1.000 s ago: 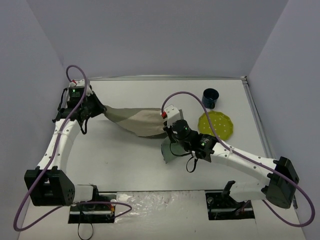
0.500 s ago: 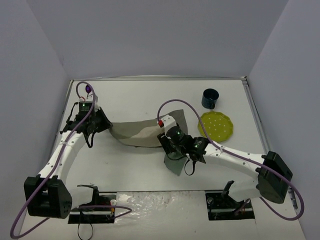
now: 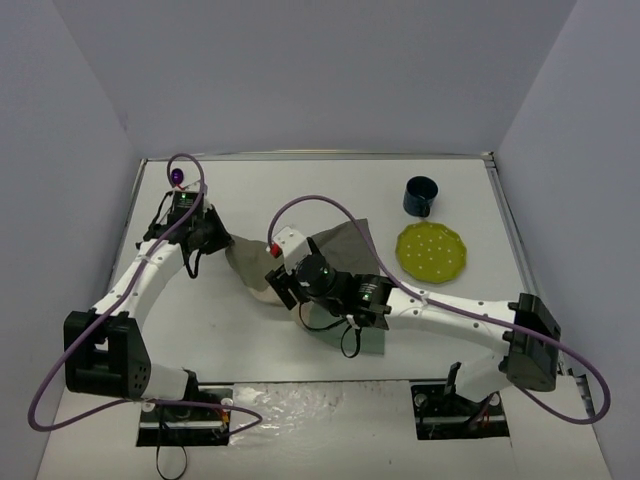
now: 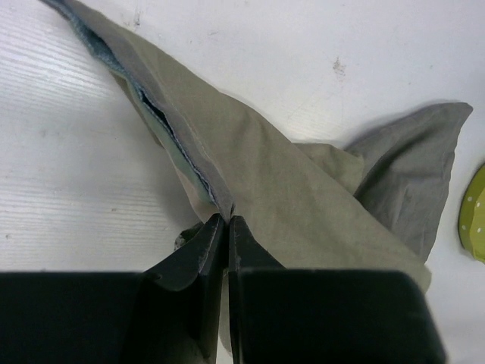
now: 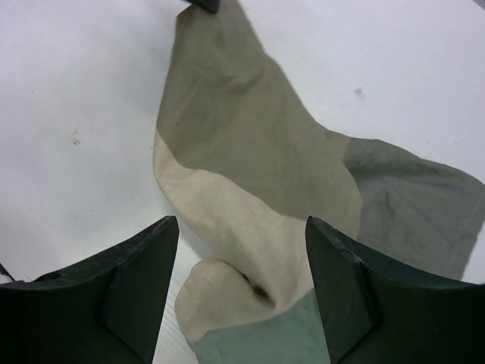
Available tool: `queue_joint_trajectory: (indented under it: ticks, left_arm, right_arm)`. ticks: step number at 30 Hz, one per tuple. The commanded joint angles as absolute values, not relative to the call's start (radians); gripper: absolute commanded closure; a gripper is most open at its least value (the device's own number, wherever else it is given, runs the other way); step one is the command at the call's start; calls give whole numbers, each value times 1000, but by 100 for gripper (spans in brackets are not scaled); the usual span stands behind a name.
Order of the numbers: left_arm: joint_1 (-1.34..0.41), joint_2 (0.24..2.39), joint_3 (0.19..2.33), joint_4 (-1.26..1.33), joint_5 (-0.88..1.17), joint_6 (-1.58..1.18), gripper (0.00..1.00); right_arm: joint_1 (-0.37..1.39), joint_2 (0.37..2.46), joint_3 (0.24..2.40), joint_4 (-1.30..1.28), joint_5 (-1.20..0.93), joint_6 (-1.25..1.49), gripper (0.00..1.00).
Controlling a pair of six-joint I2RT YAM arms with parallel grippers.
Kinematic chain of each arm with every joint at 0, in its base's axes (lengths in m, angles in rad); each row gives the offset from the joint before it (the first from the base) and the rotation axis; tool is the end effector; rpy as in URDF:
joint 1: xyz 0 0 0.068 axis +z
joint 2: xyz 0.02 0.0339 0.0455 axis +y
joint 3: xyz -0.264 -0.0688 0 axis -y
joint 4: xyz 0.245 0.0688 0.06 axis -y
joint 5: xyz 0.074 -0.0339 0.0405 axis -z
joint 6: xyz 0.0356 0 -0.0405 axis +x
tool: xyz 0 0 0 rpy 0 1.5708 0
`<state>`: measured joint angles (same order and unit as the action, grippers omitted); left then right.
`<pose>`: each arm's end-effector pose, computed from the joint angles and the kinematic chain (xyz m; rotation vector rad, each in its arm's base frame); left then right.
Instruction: Set the dinner table for one person
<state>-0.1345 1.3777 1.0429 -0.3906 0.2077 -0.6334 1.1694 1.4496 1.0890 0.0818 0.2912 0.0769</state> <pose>0.2982 -0.0478 0.2766 -0.4749 2.3120 -0.6251 0.1432 0.3112 0.3155 -0.7944 1.7044 0.5998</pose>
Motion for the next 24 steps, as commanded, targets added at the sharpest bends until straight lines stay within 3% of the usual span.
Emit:
queue_joint_trajectory:
  ticks: [1,5,10,16,18,22,24]
  left_arm:
    - [-140,1335,1100,-340,200,-651,100]
    - [-140,1296,1105,-364,182,-627,100]
    - [-139,1204,1085,-501,128,-575,100]
    - [-133,1049,1025,-669,9,-501,99]
    - [-133,1017,976,-665,14,-520,87]
    - [-120,979,905,-637,-15,-563,46]
    - [-105,980,911,-628,-30,-567,32]
  right_arm:
    - [1198,1522,1128,148,296,50,37]
    - [1199,1550,1103,166,250,68,37]
    - [1159,1500,1039,168,347,120,37]
    - [943,1376,953,138,285,234,33]
    - [876,1368,953,124,267,244,32]
    - [719,1416,1019,114,138,262,30]
    - [652,1460,1067,111,63,261,30]
